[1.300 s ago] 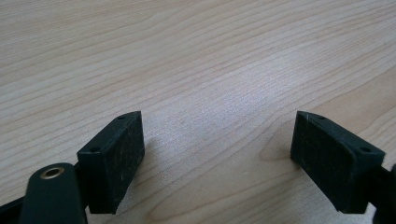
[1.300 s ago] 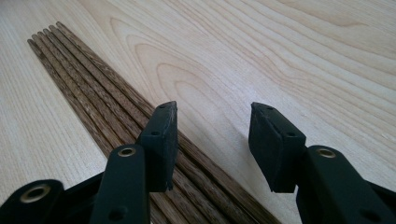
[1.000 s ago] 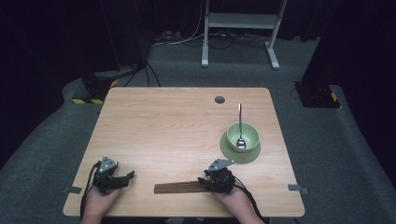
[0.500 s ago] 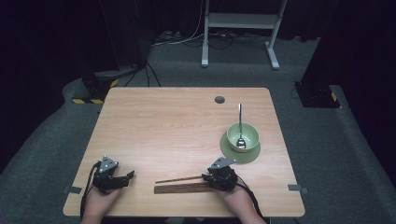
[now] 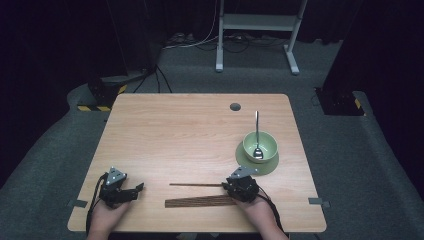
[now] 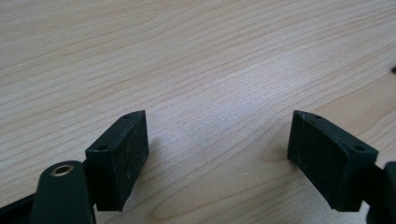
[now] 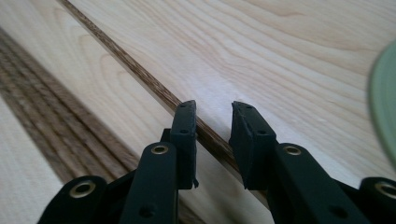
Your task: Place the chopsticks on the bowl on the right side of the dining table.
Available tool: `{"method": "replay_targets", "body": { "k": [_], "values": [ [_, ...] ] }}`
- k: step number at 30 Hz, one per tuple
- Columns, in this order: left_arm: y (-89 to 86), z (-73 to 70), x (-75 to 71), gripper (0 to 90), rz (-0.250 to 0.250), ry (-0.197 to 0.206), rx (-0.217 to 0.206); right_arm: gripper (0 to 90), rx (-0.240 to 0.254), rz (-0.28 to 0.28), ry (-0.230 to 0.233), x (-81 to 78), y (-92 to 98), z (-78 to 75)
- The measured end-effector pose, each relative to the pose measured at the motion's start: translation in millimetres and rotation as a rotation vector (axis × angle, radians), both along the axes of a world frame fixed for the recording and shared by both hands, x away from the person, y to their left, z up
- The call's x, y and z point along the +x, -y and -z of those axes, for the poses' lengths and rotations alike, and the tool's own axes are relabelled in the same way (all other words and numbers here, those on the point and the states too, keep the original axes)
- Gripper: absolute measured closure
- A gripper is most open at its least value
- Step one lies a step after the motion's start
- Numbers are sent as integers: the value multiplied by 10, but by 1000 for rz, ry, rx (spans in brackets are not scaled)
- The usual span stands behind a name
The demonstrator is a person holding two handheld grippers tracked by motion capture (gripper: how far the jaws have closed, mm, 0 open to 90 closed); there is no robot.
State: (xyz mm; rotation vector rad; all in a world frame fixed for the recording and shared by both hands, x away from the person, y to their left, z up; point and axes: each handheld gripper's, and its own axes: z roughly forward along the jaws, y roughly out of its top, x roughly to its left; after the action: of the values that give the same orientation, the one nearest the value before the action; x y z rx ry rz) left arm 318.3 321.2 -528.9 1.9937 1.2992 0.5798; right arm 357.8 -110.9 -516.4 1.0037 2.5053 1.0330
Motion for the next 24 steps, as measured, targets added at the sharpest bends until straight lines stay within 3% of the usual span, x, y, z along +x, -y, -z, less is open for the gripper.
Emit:
{"method": "replay_targets", "body": {
  "k": [5, 11, 19, 24],
  "values": [
    [0, 0, -1, 210, -1, 0, -1, 745, -1, 2, 11, 42, 74, -31],
    [-1, 0, -1, 216, 0, 2, -2, 730, 15, 9, -22, 100, 176, -5],
    [-1, 0, -3, 223, 0, 2, -2, 822, 29, 14, -46, 132, 230, -5],
    [-1, -1, -3, 226, 1, 3, -3, 829, 37, 12, -52, 141, 240, -3]
  ]
}}
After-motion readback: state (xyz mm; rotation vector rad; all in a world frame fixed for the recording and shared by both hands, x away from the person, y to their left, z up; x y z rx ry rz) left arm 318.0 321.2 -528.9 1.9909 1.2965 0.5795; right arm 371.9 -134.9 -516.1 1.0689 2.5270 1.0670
